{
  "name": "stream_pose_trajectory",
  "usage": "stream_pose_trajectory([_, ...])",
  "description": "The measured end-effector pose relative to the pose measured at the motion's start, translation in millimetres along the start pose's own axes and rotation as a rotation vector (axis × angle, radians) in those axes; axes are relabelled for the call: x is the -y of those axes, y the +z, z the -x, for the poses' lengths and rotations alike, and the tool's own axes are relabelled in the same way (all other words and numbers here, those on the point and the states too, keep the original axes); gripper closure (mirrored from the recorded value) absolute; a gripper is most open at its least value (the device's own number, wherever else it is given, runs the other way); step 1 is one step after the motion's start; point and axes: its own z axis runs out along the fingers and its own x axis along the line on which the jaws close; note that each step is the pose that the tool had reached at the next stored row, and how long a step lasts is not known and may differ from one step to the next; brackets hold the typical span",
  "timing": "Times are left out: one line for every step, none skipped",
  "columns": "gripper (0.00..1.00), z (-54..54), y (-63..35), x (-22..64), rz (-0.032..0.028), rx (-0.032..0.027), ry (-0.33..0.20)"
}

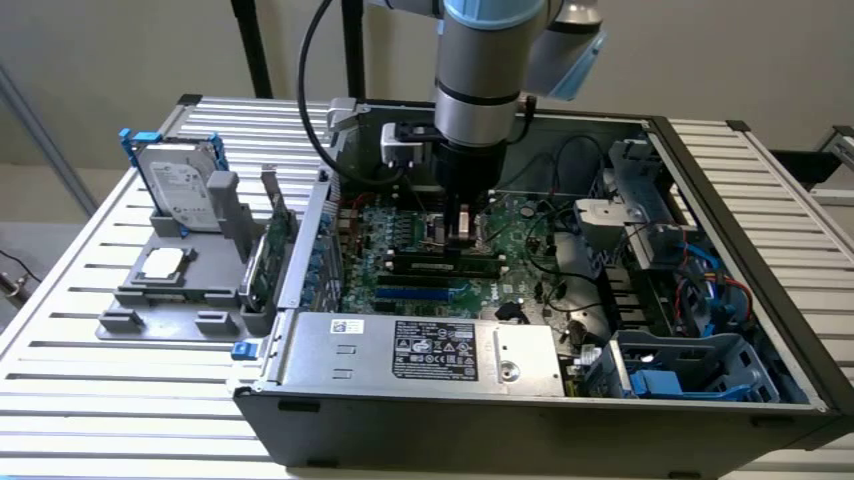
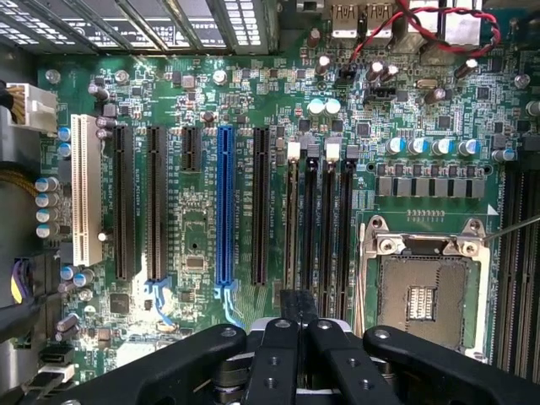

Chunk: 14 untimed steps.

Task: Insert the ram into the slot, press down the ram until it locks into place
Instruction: 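Press down the ram until it locks into place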

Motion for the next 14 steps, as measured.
stream_pose_trajectory([0.89, 0.1, 1.2, 0.0, 0.0001, -0.0002, 0.000])
stream_pose_trajectory([0.89, 0.1, 2.3, 0.0, 0.0004, -0.0011, 0.000])
stream_pose_trajectory([0.89, 0.1, 3.6, 0.0, 0.0006, -0.0017, 0.000])
stream_pose_trajectory([0.89, 0.3, 5.3, 0.0, 0.0007, -0.0015, 0.000])
stream_pose_trajectory([0.89, 0.4, 6.7, 0.0, 0.0007, -0.0014, 0.000])
stream_pose_trajectory([0.89, 0.5, 7.3, 0.1, 0.0005, -0.0011, 0.000])
stream_pose_trajectory([0.89, 0.4, 7.1, 0.0, 0.0005, -0.0008, 0.000])
stream_pose_trajectory([0.89, 0.5, 4.7, 0.0, 0.0006, 0.0008, 0.000])
stream_pose_trajectory([0.89, 0.5, 0.8, 0.1, 0.0011, 0.0017, 0.000])
stream_pose_trajectory([0.89, 0.2, -4.4, 0.2, 0.0027, 0.0007, 0.000])
stream_pose_trajectory([0.89, 0.0, -8.9, 0.2, 0.0041, 0.0005, 0.000])
stream_pose_trajectory([0.89, -0.2, -12.4, 0.3, 0.0051, 0.0007, 0.000])
stream_pose_trajectory([0.89, -0.3, -15.1, 0.4, 0.0060, 0.0005, 0.000])
stream_pose_trajectory([0.89, -0.4, -16.8, 0.5, 0.0063, 0.0004, 0.000])
